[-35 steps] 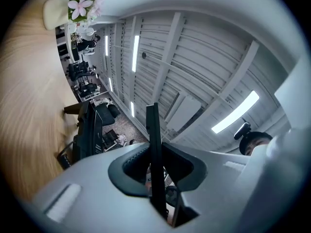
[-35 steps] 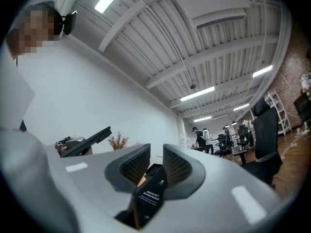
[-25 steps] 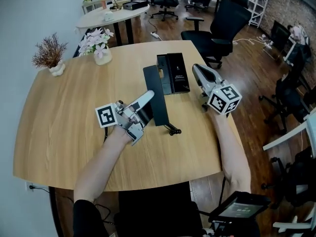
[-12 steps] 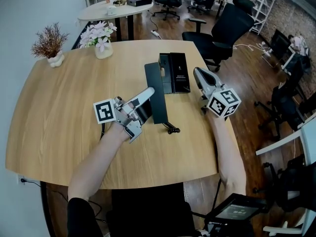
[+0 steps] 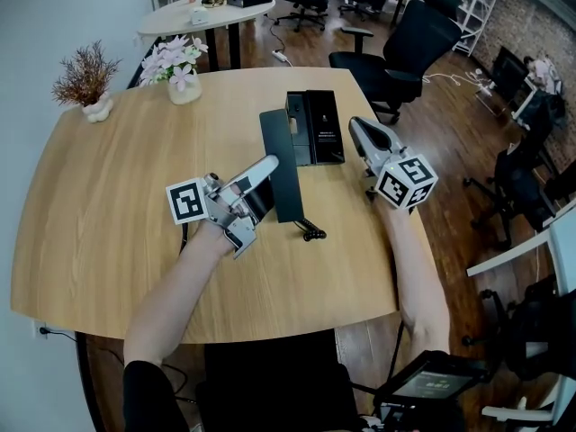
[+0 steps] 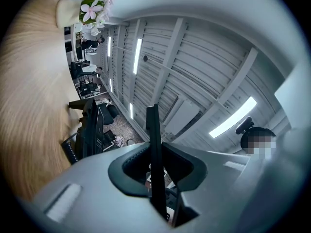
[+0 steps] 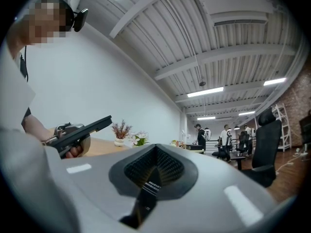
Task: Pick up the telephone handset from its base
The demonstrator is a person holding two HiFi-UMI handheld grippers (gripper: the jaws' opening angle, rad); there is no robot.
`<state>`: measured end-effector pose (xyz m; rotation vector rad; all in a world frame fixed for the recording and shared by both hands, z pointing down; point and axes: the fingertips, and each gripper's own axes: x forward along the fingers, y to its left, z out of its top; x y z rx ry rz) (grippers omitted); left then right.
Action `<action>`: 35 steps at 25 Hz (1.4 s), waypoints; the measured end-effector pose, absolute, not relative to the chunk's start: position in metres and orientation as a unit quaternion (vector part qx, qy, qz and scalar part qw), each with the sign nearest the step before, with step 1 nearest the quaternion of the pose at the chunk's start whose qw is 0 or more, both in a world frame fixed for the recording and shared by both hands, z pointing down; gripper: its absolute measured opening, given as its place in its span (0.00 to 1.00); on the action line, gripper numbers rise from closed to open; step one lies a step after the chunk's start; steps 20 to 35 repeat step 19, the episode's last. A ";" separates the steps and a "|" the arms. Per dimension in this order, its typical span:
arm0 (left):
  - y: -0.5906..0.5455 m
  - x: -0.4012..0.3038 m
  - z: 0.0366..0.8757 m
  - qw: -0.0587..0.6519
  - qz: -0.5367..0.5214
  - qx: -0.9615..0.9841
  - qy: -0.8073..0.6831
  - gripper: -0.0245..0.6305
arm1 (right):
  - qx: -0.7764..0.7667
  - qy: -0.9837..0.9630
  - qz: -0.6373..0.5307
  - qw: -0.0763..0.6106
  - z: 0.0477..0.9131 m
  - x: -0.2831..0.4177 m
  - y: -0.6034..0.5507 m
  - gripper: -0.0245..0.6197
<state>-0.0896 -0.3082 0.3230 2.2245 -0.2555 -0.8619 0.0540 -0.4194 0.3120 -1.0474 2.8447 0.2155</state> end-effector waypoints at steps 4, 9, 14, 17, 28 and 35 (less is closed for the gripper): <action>-0.308 -0.089 0.323 0.361 -0.333 0.865 -0.099 0.16 | -0.343 0.935 0.071 0.050 0.312 0.054 -0.419 0.04; -0.308 -0.089 0.323 0.362 -0.333 0.865 -0.099 0.16 | -0.342 0.936 0.071 0.050 0.313 0.053 -0.419 0.04; -0.307 -0.088 0.324 0.364 -0.332 0.865 -0.098 0.16 | -0.344 0.935 0.071 0.048 0.314 0.055 -0.419 0.04; -0.311 -0.099 0.320 0.348 -0.342 0.865 -0.114 0.16 | -0.321 0.942 0.084 0.049 0.307 0.040 -0.430 0.04; -0.314 -0.116 0.312 0.327 -0.354 0.866 -0.133 0.16 | -0.295 0.949 0.097 0.053 0.296 0.019 -0.443 0.04; -0.314 -0.116 0.312 0.327 -0.354 0.866 -0.133 0.16 | -0.295 0.949 0.097 0.053 0.296 0.019 -0.443 0.04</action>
